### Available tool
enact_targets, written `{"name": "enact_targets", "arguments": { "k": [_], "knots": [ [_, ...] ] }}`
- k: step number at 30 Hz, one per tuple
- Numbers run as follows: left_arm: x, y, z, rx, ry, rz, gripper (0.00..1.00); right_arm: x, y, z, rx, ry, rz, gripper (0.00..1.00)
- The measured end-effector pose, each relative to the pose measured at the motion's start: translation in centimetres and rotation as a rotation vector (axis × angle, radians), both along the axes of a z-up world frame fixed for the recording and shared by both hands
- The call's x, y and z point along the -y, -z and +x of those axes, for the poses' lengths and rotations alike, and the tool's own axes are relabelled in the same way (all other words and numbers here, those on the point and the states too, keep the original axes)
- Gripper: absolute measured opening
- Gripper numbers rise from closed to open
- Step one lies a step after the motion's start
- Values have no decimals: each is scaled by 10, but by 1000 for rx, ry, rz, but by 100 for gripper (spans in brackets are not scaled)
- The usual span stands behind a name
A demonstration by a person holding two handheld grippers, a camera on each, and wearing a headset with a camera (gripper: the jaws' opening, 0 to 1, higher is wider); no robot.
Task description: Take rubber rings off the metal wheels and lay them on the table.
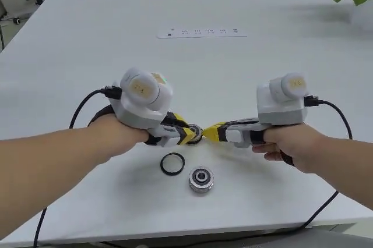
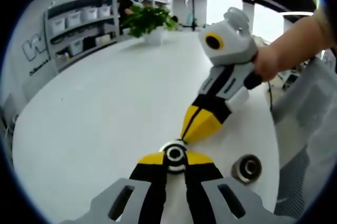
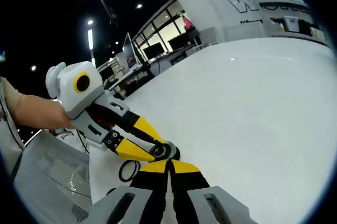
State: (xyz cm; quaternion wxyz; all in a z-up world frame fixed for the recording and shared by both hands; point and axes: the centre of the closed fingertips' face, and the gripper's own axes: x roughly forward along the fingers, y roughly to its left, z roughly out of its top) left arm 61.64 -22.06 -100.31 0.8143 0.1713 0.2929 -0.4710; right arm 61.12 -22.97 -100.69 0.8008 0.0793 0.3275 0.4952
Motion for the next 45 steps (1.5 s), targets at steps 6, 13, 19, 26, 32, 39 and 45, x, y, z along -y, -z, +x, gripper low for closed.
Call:
{"name": "enact_targets", "arguments": {
  "k": [6,13,19,26,32,39,45],
  "knots": [
    [0,1,0,8,3,9,12,-2,-3,-3,-10,14,14,0],
    [0,1,1,8,1,18,12,-5,-5,-4,-2,5,2,0],
    [-1,2,2,13,10,27,12,-6,-6,-4,-7,0,9,0],
    [-2,3,4,19,22,32,12,-7,-7,-5,-14,-5,21,0],
    [-2,3,4,23,23,34,12,-9,-8,-6,-21,-6,35,0],
    [-2,3,3,25,21,36,12,-16,-16,-8,-9,-35,71,0],
    [-2,3,3,27,19,35,12,-15,-19,-14,-47,-44,104,0]
  ]
}}
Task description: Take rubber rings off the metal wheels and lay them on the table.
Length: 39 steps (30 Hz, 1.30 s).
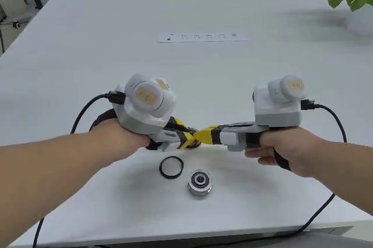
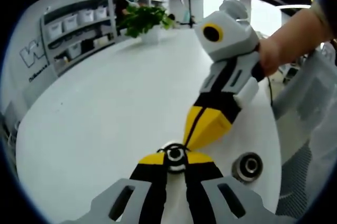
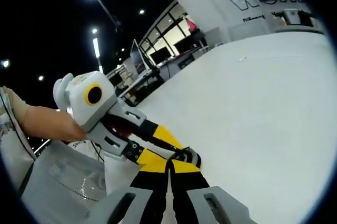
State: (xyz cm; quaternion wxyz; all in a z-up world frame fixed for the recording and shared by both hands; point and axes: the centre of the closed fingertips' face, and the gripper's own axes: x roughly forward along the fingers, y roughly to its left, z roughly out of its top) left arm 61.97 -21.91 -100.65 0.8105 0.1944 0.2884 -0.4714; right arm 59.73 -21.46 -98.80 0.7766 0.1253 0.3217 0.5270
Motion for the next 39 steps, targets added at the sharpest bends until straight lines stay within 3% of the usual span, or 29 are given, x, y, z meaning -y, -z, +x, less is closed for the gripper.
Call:
{"name": "enact_targets", "arguments": {
  "k": [6,16,22,33,39],
  "knots": [
    [0,0,0,3,-3,-3,12,0,-3,-7,-1,-12,7,0],
    [0,0,-1,15,-13,4,14,9,9,6,24,43,-60,0],
    [2,-3,-4,-5,-9,-17,16,10,10,7,21,51,-60,0],
    [3,-16,-13,-6,13,-55,24,8,5,4,20,53,-48,0],
    [1,-33,-21,5,10,-97,28,5,-5,2,19,61,-21,0]
  ]
}}
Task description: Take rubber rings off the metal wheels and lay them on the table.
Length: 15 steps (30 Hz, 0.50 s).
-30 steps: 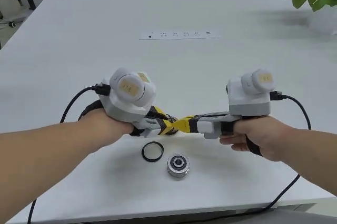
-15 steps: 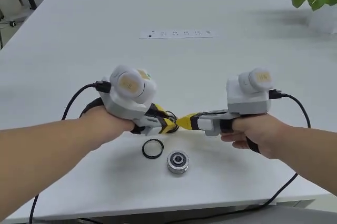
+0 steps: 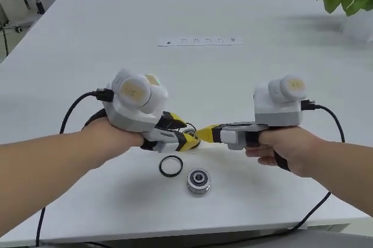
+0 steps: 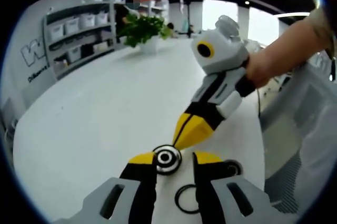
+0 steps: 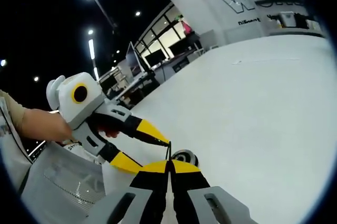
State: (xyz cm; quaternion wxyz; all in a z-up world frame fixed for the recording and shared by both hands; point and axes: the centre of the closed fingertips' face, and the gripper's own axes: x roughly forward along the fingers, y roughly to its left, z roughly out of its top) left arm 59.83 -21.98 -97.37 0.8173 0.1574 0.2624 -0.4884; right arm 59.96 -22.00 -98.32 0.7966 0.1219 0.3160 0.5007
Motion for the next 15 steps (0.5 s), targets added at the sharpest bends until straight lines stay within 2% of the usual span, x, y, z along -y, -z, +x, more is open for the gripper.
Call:
{"name": "enact_targets", "arguments": {
  "k": [11,15],
  "knots": [
    [-10,-24,-13,23,6,-51,37,-3,-13,-5,5,0,18,0],
    [-15,-28,-19,24,9,-56,42,-4,-18,-6,7,-4,24,0]
  ]
}}
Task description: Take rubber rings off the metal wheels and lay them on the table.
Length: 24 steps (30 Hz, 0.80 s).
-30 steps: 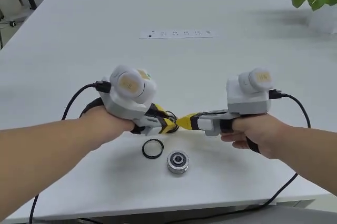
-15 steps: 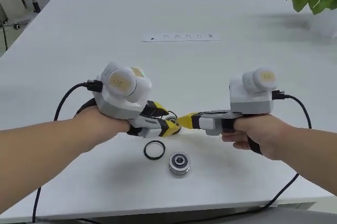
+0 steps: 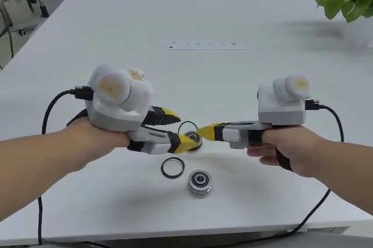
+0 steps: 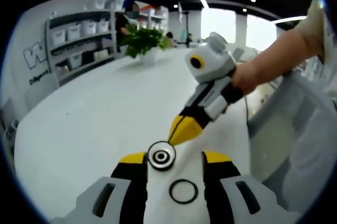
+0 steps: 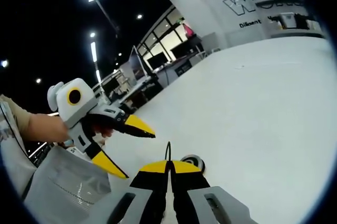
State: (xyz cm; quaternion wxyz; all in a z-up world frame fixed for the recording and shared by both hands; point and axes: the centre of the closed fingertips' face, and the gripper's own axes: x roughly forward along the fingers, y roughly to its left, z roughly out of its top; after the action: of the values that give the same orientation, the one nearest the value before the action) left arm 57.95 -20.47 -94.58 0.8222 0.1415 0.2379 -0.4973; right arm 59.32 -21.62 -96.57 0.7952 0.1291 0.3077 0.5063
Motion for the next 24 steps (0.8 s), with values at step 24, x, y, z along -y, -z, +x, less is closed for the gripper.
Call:
{"name": "enact_targets", "arguments": {
  "k": [24],
  "knots": [
    [-37,2,-31,-37,-22,-5,69,-15,-2,-21,-28,-71,-2,0]
  ]
}}
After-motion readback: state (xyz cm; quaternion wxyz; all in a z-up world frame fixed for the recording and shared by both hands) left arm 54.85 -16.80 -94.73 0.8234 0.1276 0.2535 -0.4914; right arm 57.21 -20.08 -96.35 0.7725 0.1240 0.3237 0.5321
